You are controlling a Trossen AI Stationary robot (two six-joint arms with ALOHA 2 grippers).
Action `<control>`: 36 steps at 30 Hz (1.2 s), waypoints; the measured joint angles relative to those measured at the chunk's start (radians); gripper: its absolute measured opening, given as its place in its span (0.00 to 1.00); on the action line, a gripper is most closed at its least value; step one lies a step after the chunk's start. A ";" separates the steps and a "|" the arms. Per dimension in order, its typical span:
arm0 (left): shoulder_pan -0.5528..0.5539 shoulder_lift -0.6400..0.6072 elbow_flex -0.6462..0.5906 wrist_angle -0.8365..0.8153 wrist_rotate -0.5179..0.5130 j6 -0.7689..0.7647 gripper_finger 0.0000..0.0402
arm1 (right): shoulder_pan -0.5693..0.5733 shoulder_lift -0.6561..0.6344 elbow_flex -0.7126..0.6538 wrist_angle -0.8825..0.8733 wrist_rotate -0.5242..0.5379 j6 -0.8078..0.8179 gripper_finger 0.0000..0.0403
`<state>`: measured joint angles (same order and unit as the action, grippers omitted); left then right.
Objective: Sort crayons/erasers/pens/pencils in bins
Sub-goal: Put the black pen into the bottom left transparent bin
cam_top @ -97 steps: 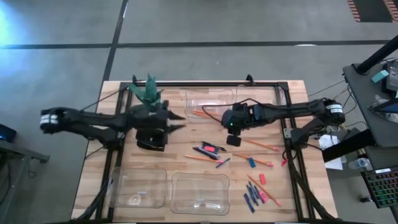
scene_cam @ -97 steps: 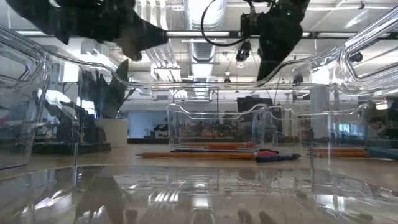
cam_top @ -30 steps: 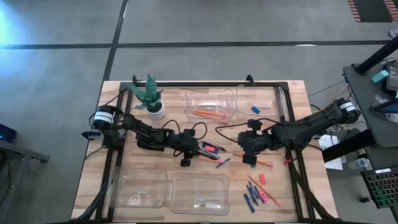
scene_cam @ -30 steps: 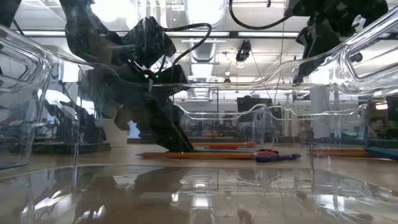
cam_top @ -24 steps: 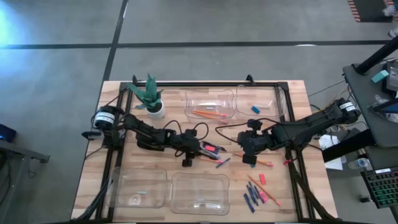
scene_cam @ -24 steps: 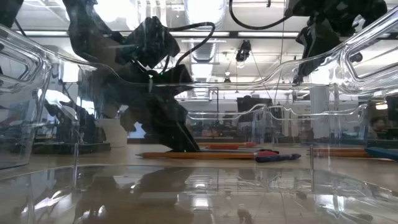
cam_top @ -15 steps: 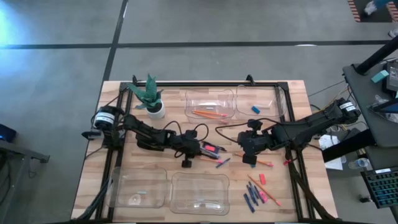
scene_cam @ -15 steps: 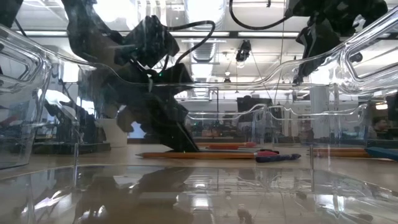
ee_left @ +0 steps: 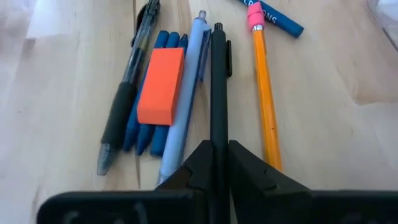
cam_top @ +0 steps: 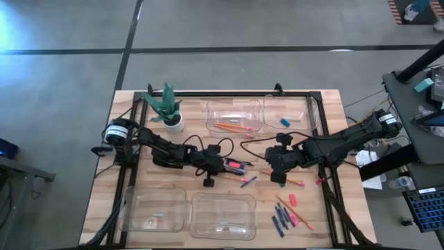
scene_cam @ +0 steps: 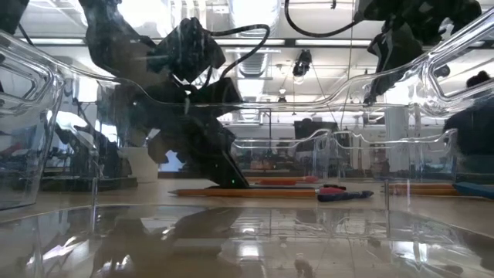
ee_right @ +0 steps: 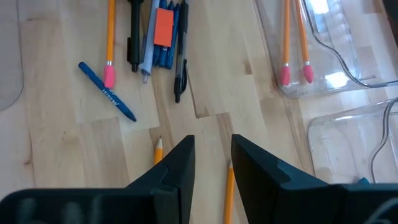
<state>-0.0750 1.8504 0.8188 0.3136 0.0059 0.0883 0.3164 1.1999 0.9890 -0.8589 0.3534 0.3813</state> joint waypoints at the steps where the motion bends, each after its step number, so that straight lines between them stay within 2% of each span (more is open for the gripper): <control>1: 0.001 -0.007 0.000 -0.003 -0.007 0.009 0.04 | 0.000 0.000 0.000 0.000 0.000 0.000 0.24; 14: 0.006 -0.149 0.006 0.013 -0.069 0.033 0.04 | 0.000 -0.017 0.000 -0.006 0.015 -0.028 0.24; 23: -0.022 -0.330 0.007 -0.032 -0.069 0.022 0.03 | 0.000 -0.020 0.000 0.001 0.016 -0.052 0.24; 27: -0.066 -0.413 0.009 -0.071 -0.069 0.016 0.03 | 0.000 -0.020 0.000 0.005 0.015 -0.041 0.24; 36: -0.240 -0.541 0.008 -0.254 -0.095 -0.171 0.03 | 0.000 -0.019 0.000 0.012 0.014 -0.041 0.24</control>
<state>-0.3150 1.3089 0.8268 0.0592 -0.0892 -0.0823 0.3161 1.1809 0.9890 -0.8467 0.3679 0.3401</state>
